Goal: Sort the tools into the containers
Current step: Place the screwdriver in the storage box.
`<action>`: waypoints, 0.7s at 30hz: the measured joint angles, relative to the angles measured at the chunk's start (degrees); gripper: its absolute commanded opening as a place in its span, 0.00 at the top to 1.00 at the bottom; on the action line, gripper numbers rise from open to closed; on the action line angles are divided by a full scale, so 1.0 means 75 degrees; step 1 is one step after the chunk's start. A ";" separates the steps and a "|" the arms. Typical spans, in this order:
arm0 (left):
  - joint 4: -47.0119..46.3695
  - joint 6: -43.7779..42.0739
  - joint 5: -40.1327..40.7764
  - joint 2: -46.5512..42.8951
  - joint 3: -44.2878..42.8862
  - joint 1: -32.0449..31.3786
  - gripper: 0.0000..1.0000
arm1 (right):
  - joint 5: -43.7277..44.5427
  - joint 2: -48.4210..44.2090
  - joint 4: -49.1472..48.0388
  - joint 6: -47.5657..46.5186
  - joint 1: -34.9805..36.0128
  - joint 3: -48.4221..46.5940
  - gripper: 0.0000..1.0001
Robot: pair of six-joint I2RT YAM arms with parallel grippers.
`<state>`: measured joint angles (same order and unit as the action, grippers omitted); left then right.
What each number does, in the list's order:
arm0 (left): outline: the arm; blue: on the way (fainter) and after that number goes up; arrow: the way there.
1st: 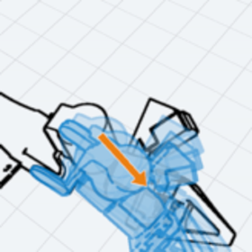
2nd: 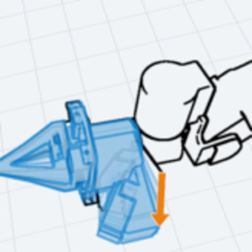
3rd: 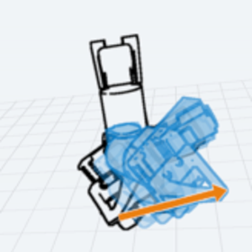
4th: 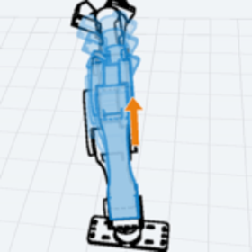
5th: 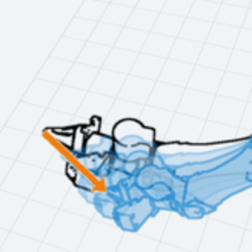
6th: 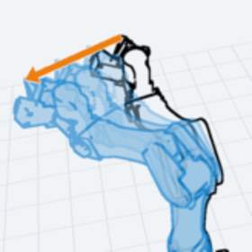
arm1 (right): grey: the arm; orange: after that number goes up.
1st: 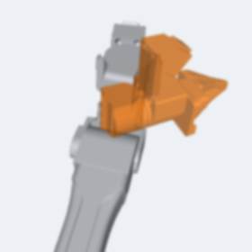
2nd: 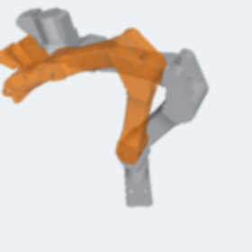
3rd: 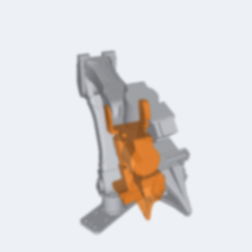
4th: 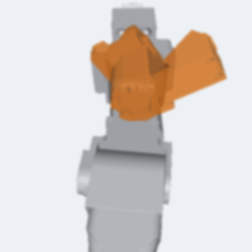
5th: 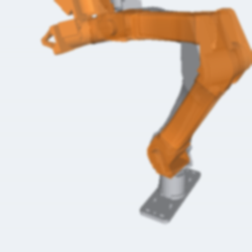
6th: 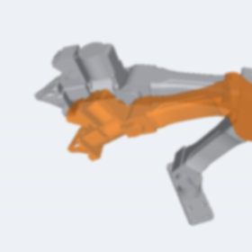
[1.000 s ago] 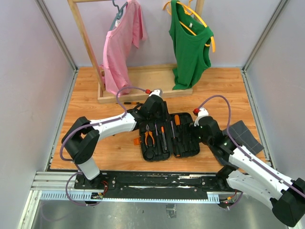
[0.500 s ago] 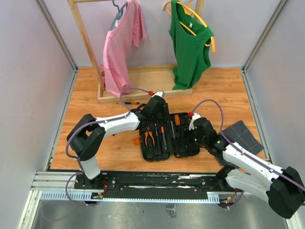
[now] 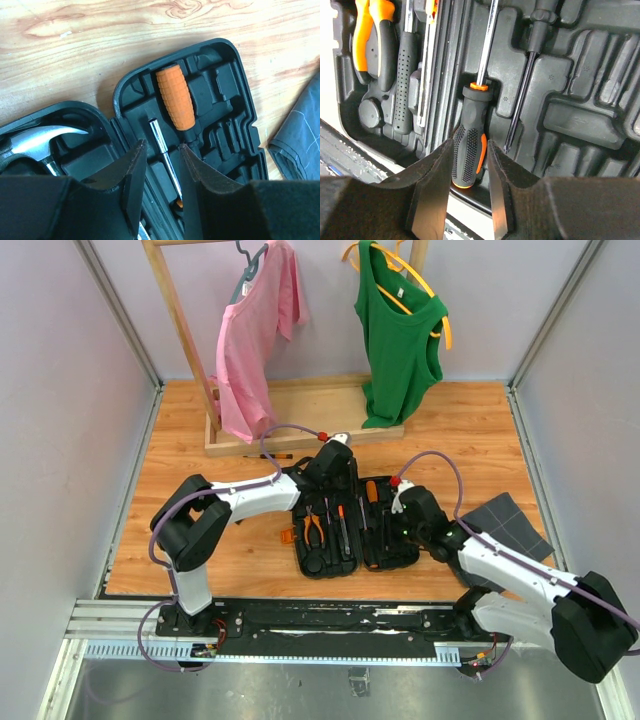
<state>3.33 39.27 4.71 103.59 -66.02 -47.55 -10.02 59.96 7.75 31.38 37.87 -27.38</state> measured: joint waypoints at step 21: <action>0.0012 -0.0003 -0.0058 0.0122 -0.0058 -0.0038 0.65 | -0.0233 0.0507 0.0029 0.0006 0.0102 -0.0044 0.63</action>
<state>3.42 39.24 4.27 104.51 -66.46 -47.83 -11.77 63.77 7.97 31.42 38.63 -27.70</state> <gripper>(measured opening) 0.355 0.367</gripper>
